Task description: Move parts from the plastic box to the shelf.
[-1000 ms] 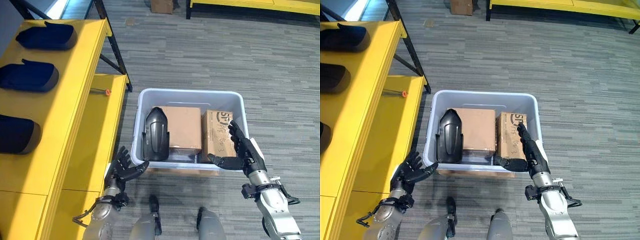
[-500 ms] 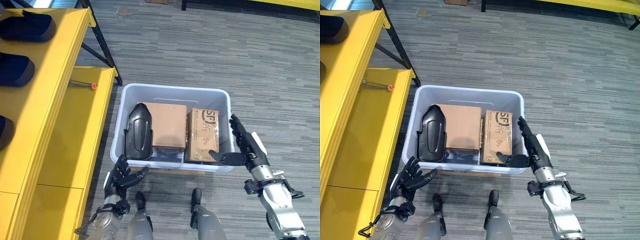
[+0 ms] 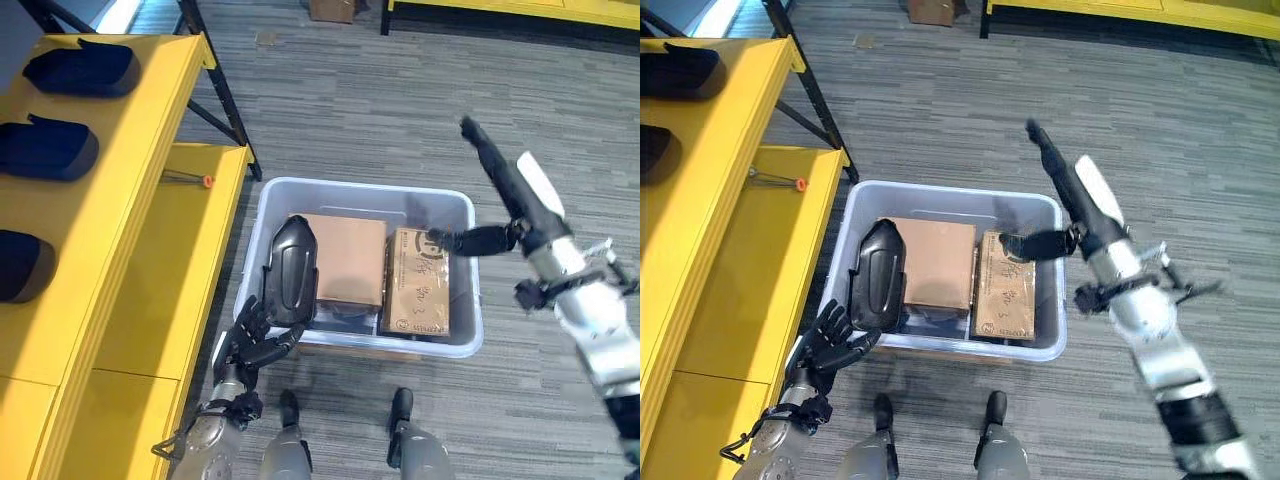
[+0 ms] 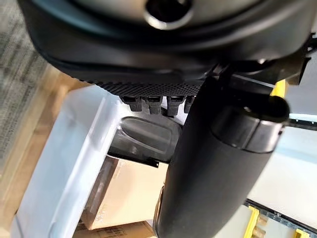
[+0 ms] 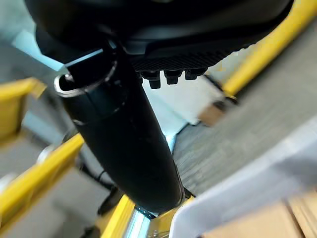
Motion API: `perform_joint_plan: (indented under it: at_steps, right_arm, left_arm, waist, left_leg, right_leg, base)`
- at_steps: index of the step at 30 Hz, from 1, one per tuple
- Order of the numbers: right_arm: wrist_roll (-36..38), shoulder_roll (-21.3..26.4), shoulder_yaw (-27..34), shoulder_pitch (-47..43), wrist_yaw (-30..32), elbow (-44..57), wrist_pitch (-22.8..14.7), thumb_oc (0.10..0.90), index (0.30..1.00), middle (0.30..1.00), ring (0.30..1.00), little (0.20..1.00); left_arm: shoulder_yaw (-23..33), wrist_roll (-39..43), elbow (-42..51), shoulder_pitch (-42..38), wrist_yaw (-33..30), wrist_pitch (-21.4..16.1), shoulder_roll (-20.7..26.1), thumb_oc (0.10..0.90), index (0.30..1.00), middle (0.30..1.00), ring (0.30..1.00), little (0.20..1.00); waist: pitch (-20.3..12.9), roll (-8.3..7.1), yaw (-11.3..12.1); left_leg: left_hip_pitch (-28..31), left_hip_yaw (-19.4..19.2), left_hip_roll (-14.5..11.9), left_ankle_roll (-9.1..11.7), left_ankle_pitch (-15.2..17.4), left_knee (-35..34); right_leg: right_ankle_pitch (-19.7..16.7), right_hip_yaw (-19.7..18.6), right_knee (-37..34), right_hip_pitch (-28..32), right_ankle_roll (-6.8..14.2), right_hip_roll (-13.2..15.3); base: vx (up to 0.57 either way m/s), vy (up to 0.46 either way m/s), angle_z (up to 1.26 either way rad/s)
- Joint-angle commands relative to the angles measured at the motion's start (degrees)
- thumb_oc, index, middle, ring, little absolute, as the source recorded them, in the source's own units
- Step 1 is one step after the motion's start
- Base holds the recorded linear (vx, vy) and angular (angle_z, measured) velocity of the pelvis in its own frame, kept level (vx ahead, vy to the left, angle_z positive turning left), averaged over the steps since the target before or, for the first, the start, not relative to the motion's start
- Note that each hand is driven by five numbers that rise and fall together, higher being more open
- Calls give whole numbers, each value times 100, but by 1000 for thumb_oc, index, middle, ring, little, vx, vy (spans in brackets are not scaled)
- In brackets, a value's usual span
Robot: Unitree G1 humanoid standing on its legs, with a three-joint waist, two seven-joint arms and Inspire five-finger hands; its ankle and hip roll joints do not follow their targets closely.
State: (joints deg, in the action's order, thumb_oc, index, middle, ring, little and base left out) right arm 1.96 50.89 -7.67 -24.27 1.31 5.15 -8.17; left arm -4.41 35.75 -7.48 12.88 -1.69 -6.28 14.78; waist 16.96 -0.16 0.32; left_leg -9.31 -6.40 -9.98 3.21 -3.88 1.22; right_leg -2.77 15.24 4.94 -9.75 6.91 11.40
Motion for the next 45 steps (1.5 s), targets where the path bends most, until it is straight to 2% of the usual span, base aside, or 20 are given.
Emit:
perform_joint_plan:
  at_steps: [1,2,3,5,6,8,9,11,15,24,25,37,45]
  right_arm:
    - [-327,808,-805,-1814,90,-45,-406,900,1000,1000,1000,1000]
    - [-488,1065,-1400,-2438,-41,-195,-365,900,1000,1000,1000,1000]
    - [-486,1063,-1449,-2494,-34,-220,-371,900,1000,1000,1000,1000]
    - [-699,1238,-2100,-3092,-132,-470,-311,900,1000,1000,1000,1000]
    - [-832,1310,-2531,-3496,-199,-610,-306,900,1000,1000,1000,1000]
    - [-1322,1375,-3776,-4481,-511,-953,-297,900,1000,1000,1000,1000]
    - [-1318,1372,-3812,-4522,-507,-968,-300,900,1000,1000,1000,1000]
    - [-1683,1457,-4380,-4891,-721,-951,-376,900,1000,1000,1000,1000]
    - [-2142,1509,-4970,-5159,-862,-1179,-442,900,1000,1000,1000,1000]
    - [-2766,1536,-5850,-5700,-878,-1718,-526,900,1000,1000,1000,1000]
    - [-2951,1531,-5934,-5669,-874,-1877,-519,900,1000,1000,1000,1000]
    - [-3852,1532,-6284,-5851,-615,-2386,-454,900,1000,1000,1000,1000]
    - [-4135,1509,-6310,-5891,-426,-2638,-385,900,1000,1000,1000,1000]
  left_arm:
    - [160,207,634,61,180,-395,726,900,1000,1000,1000,1000]
    - [182,228,640,98,160,-411,832,900,1000,1000,1000,1000]
    - [194,228,640,95,160,-410,815,900,1000,1000,1000,1000]
    - [182,257,656,108,135,-419,886,900,1000,1000,1000,1000]
    - [186,266,668,96,118,-430,906,900,1000,1000,1000,1000]
    - [162,304,708,48,81,-446,1010,900,1000,1000,1000,1000]
    - [165,303,709,42,80,-445,994,900,1000,1000,1000,1000]
    - [123,294,743,-2,75,-455,1063,900,1000,1000,1000,1000]
    - [53,296,775,-62,38,-487,1122,900,1000,1000,1000,1000]
    - [-90,312,872,-174,-34,-564,1179,900,1000,1000,1000,1000]
    - [-132,324,879,-208,-56,-577,1181,900,1000,1000,1000,1000]
    - [-192,315,963,-345,-256,-667,1198,900,1000,1000,1000,1000]
    - [-241,319,1039,-424,-345,-719,1194,900,1000,1000,1000,1000]
  waist:
    - [-241,-440,334]
    - [-160,-456,468]
    - [-165,-450,446]
    - [-52,-463,581]
    - [-2,-453,616]
    - [231,-394,865]
    - [222,-386,845]
    - [386,-316,1003]
    - [523,-206,1130]
    - [778,-62,1343]
    - [829,-62,1379]
    - [1132,83,1477]
    - [1268,157,1438]
  left_leg:
    - [-62,155,-168,252,270,250]
    - [-122,221,-155,264,269,278]
    - [-143,226,-148,258,248,272]
    - [-213,306,-140,268,248,315]
    - [-280,347,-121,260,226,340]
    - [-505,564,-86,259,236,501]
    - [-531,573,-78,253,215,496]
    - [-702,754,-3,252,237,637]
    - [-924,946,107,258,208,746]
    - [-1237,1144,273,236,205,909]
    - [-1257,1210,288,269,364,991]
    - [-1697,1374,495,270,534,1458]
    - [-1976,1417,567,255,700,1847]
  right_leg:
    - [198,137,-36,267,249,377]
    - [231,212,9,277,243,397]
    - [211,217,-2,262,242,402]
    - [266,288,71,268,235,425]
    - [264,313,112,235,229,447]
    - [401,449,406,143,203,541]
    - [381,458,395,127,202,545]
    - [504,568,659,65,192,649]
    - [627,734,914,-6,184,767]
    - [801,831,1340,-232,170,913]
    - [975,794,1483,-244,211,924]
    - [1301,755,2196,-619,169,1088]
    - [1533,653,2656,-897,135,1177]
  base:
    - [-60,-15,30]
    - [-50,-10,33]
    - [-37,-18,33]
    - [-39,-16,27]
    - [-73,-5,37]
    - [-84,-11,38]
    - [-48,-18,35]
    - [-44,-24,44]
    - [-20,-9,41]
    - [-9,-6,21]
    - [70,-59,15]
    - [9,-23,11]
    - [5,-16,7]
